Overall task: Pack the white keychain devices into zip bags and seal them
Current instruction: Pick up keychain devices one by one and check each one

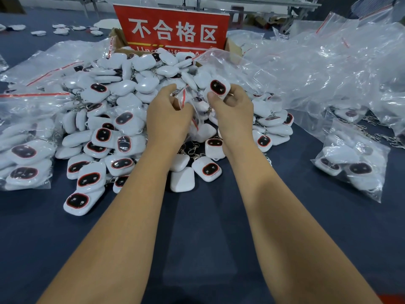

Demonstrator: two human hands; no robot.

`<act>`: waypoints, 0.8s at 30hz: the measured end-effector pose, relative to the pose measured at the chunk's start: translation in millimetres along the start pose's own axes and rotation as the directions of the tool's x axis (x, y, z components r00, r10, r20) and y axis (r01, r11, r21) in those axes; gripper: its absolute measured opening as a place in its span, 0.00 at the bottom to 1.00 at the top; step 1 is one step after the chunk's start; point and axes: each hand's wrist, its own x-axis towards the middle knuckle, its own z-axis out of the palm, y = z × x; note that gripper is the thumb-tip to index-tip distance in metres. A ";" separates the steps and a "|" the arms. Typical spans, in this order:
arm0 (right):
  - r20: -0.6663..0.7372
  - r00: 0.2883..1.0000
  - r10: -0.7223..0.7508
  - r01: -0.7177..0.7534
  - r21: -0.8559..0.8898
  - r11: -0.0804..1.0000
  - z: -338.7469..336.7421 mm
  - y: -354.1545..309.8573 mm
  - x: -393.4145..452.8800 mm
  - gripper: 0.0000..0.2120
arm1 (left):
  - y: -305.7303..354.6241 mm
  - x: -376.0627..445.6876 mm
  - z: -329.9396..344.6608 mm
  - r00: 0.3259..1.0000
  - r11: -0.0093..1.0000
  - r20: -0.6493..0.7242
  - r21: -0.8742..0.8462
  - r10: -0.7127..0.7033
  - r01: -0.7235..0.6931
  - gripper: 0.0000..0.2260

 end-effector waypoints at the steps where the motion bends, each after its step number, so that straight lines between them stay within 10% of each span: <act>1: -0.007 1.000 -0.026 0.026 0.011 1.000 -0.3 -1.3 0.1 0.08 | 0.4 -0.5 -0.7 1.000 1.000 0.001 0.006 0.009 -0.009 0.19; 8: 0.084 0.996 -0.006 -0.010 0.195 0.981 5.1 -5.9 -0.4 0.06 | 7.6 -4.5 -2.4 1.000 0.998 0.014 -0.065 0.015 -0.014 0.09; 24: 0.426 0.903 -0.054 0.224 -0.361 0.905 13.8 6.6 -17.7 0.09 | 17.4 -13.8 -6.6 0.957 0.943 -0.214 -0.225 0.198 -0.246 0.11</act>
